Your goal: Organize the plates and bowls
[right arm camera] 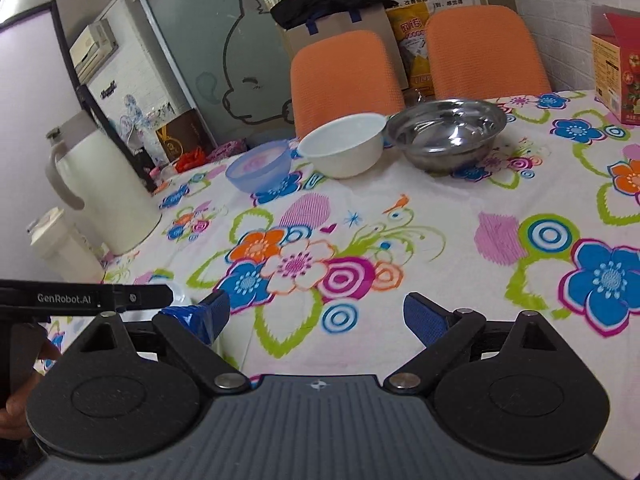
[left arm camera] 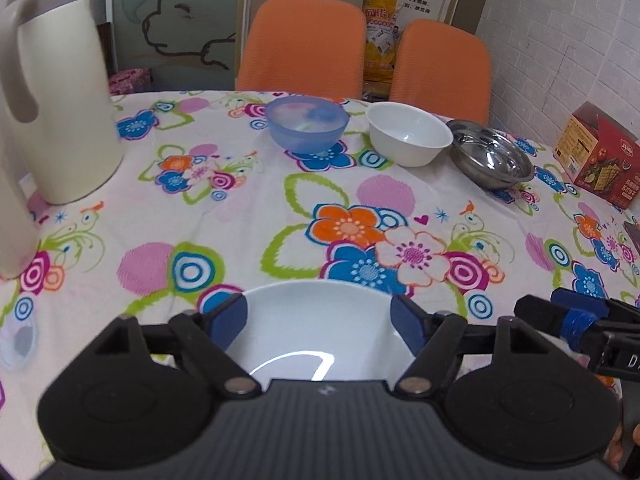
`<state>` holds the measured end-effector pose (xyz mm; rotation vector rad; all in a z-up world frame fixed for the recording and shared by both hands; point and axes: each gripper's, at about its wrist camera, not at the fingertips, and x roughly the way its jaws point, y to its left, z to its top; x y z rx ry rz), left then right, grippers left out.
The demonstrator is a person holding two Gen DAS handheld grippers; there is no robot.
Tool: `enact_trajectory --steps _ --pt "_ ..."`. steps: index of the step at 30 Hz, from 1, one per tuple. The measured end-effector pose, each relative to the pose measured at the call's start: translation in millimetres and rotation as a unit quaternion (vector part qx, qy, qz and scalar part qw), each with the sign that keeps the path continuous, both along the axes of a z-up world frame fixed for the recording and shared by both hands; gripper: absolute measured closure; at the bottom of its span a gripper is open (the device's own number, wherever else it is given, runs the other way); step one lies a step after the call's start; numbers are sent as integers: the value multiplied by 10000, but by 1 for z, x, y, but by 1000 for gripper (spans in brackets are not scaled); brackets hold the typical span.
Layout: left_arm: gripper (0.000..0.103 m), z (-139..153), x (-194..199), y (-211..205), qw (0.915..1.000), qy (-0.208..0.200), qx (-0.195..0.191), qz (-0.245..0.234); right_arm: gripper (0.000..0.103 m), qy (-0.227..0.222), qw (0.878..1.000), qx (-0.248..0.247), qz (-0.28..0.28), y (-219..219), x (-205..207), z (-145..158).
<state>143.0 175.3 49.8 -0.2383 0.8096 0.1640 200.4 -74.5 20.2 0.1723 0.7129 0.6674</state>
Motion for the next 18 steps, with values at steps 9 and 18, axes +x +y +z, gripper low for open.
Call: enact_trajectory --steps 9,18 --pt "27 9 124 -45 9958 308 -763 -397 22 -417 9928 -557 -975 -50 112 14" --pt "27 6 154 -63 9954 499 -679 -456 22 118 9766 -2072 -569 -13 241 -13"
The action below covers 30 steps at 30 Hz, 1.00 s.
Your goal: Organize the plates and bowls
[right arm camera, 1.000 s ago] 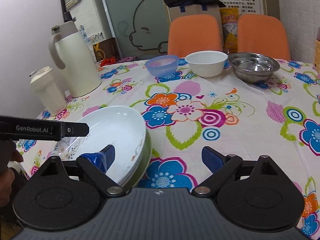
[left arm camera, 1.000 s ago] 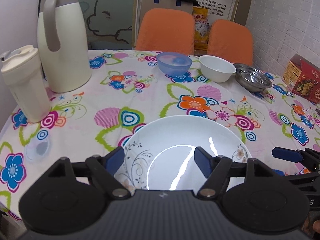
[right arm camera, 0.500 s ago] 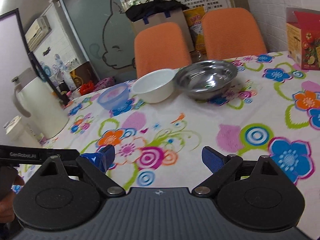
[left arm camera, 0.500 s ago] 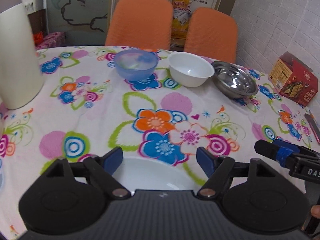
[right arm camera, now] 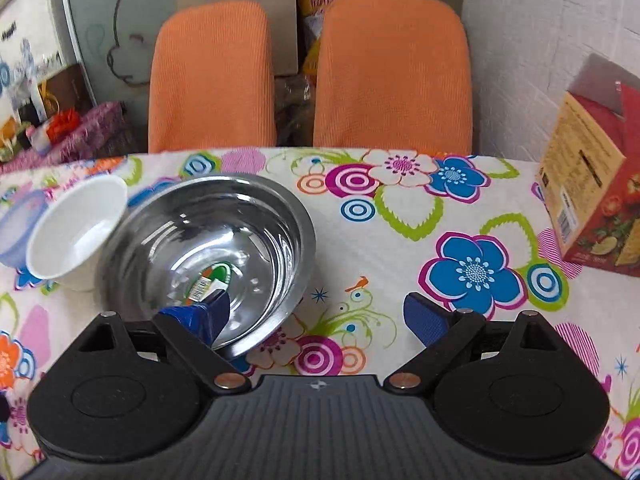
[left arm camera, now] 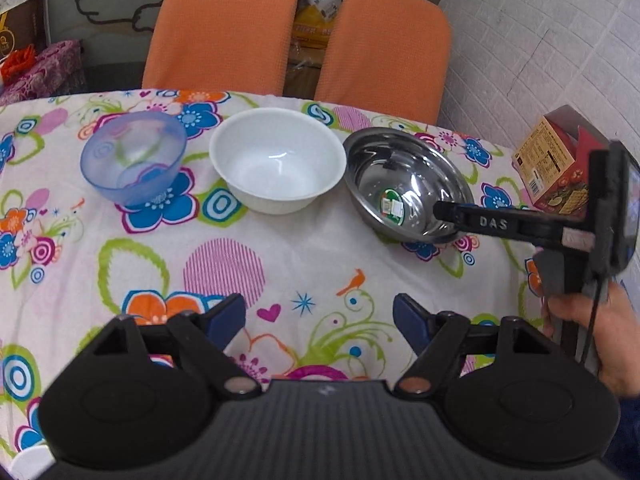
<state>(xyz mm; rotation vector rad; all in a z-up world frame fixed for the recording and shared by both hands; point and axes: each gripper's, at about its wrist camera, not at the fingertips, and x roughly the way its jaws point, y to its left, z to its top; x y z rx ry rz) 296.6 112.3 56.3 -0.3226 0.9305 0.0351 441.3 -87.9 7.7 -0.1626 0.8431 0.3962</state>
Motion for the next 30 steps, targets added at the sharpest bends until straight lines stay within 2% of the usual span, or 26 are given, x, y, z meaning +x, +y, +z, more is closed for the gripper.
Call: enact_trajectory --steps 7,15,24,28,30 --pt "27 0 -10 11 9997 -19 114 200 22 206 9976 -589 306 23 16 -8" --pt "27 6 -28 2 9999 -113 71 -14 22 348 9962 -736 300 23 8 -5" --pt "27 14 -51 -6 9995 -257 -48 -184 22 637 9894 -1074 746 14 -47 -2" --pt "27 13 -55 -10 9994 -260 -3 -229 22 756 9878 -906 1016 7 -75 -1" --pt "27 11 -51 -12 9995 -210 -10 -227 22 591 9909 -739 958 3 -83 2"
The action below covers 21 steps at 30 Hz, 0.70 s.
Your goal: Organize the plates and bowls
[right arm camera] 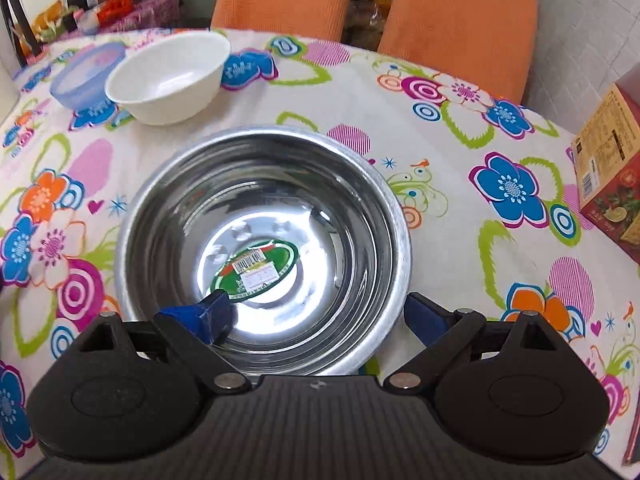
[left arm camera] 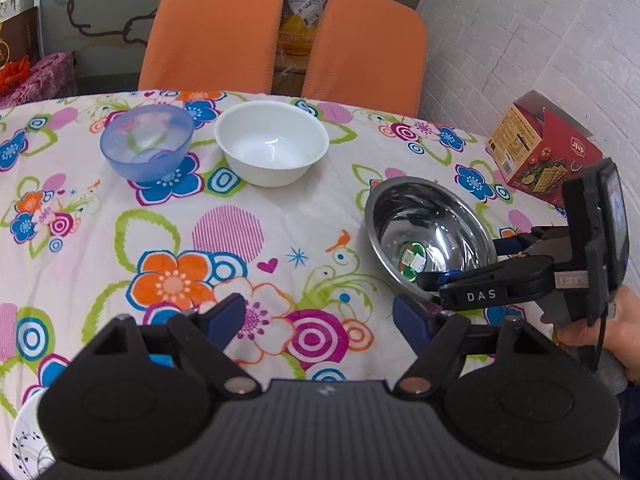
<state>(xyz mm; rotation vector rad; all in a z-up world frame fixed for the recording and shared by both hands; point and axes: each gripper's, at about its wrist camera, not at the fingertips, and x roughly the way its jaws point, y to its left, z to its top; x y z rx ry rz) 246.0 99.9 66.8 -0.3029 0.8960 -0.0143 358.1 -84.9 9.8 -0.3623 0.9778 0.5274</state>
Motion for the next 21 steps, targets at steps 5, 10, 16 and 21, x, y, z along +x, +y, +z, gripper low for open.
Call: enact_trajectory --steps 5,10,16,21 --pt "27 -6 35 -12 9999 115 -89 36 22 -718 9960 310 -430 -12 3 10" --pt "27 -25 81 -35 9995 291 -86 -19 22 -590 9955 537 -517 -20 19 -2" --pt "42 -44 106 -50 9987 455 210 -1 26 -701 9944 758 -245 -27 9 -11" --pt "66 -48 101 -52 9984 526 -18 -181 27 -418 9905 1310 22 -25 -8 -4"
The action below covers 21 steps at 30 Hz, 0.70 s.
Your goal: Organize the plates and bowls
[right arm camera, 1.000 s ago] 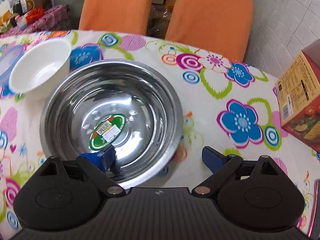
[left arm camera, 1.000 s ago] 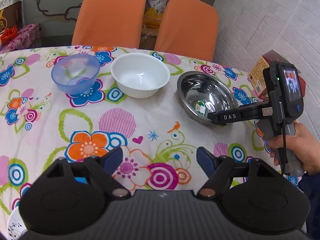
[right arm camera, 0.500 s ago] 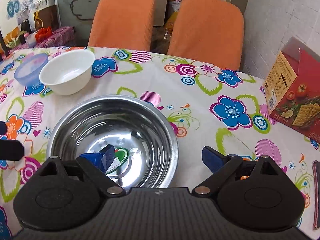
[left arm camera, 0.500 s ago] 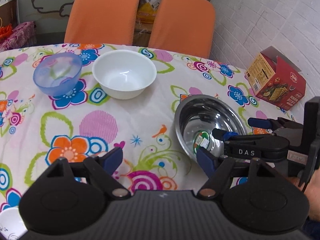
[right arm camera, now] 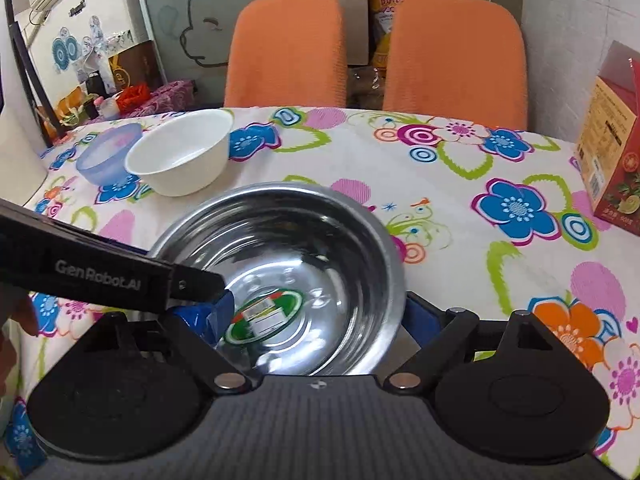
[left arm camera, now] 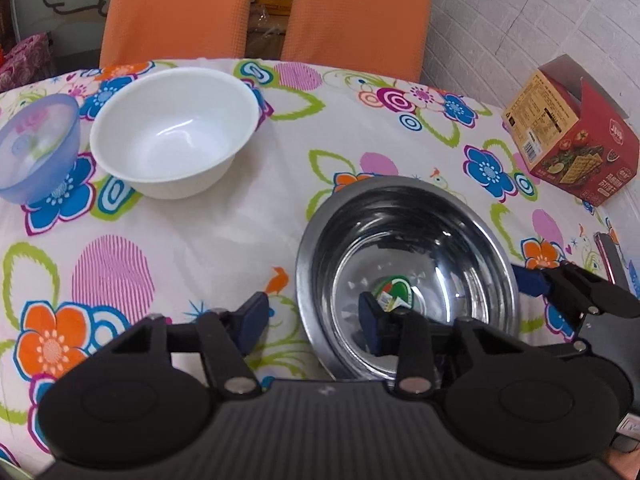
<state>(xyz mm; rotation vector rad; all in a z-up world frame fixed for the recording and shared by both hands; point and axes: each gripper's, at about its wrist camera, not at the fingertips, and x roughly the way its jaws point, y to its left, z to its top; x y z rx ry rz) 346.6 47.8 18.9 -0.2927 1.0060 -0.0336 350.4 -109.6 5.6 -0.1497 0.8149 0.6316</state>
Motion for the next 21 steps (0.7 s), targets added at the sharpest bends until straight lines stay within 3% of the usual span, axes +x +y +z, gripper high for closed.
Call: enact_trajectory --steps 7,11,14,16,17,21 --pt "68 25 -46 -12 9970 -469 544 -283 27 -199 9997 61 146 7 -45 18" --pt "68 29 -75 -15 9967 -439 95 -682 25 -146 9990 165 379 11 -74 17" --pt "67 33 -91 -16 9957 -558 158 -729 25 -156 9993 28 345 12 -89 12" --pt "56 39 -97 -6 9956 -708 214 -581 25 -107 9998 10 175 3 -92 10" --pt "42 42 -97 -1 9957 -777 231 -458 25 -116 9999 22 88 -2 -91 11" --pt "40 46 -79 19 9960 -829 333 -76 24 -87 9994 110 -303 -19 -72 15"
